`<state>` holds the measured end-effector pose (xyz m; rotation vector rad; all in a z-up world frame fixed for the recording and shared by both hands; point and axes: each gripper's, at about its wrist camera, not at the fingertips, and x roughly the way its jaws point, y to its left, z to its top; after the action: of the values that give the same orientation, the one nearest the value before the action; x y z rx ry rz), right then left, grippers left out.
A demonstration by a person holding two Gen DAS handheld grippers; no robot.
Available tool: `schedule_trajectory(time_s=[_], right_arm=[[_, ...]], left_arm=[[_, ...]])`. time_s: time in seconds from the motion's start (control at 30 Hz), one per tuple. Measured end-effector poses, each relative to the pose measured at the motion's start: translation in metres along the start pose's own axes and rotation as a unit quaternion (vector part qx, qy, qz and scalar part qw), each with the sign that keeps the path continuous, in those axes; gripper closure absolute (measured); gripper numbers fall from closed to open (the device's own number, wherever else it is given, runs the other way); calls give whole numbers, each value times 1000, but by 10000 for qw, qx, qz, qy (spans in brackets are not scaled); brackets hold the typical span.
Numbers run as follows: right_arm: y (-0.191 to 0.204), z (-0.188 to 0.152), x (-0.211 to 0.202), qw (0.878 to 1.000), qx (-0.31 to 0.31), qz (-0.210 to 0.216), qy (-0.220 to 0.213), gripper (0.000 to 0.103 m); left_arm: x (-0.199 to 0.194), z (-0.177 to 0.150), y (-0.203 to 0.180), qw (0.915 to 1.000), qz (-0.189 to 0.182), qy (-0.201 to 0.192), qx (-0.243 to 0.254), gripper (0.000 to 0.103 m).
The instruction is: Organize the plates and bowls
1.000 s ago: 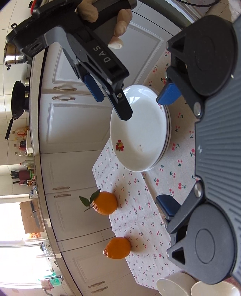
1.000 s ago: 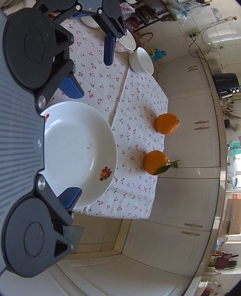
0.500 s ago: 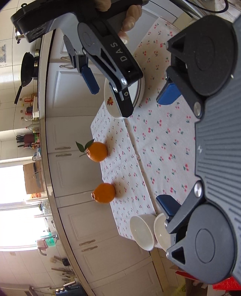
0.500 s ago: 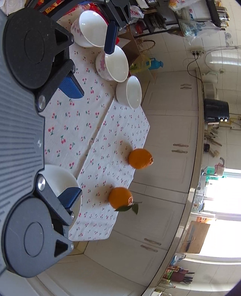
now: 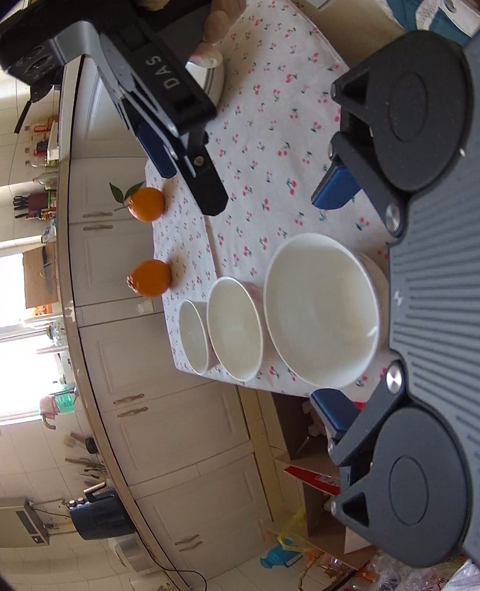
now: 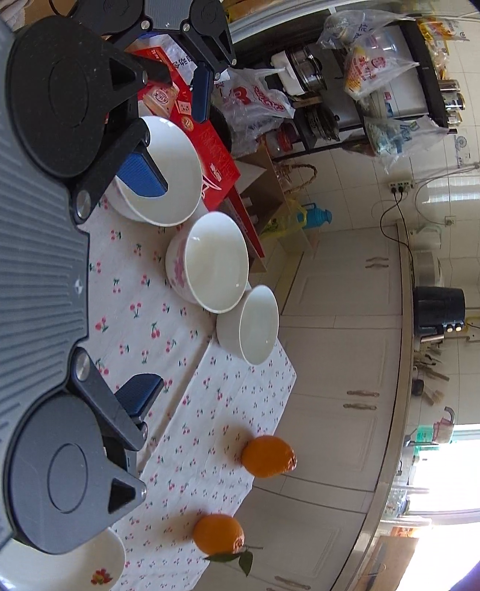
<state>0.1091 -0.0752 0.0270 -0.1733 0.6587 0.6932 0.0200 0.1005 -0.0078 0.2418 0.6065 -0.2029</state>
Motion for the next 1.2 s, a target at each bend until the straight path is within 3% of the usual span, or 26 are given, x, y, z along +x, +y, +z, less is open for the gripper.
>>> schedule_trajectory(time_s=[0.33,0.53,0.97,1.2], right_arm=[[34,5,47,9973,-60,607,416,1],[38,5,61,9940,10,891,641,12],[36,1,80,9888,242,1174,890,28],[34,1,81,9872,302,1284,896,30]], left_arm=[[20,-21,21,9994,-125,267,-172,1],[27,-23,22,9991,-287,287,-129,1],[34,-23,27,9980,-515,318,-203,7],[34,-21,28,9974,-616,308,-188,14]])
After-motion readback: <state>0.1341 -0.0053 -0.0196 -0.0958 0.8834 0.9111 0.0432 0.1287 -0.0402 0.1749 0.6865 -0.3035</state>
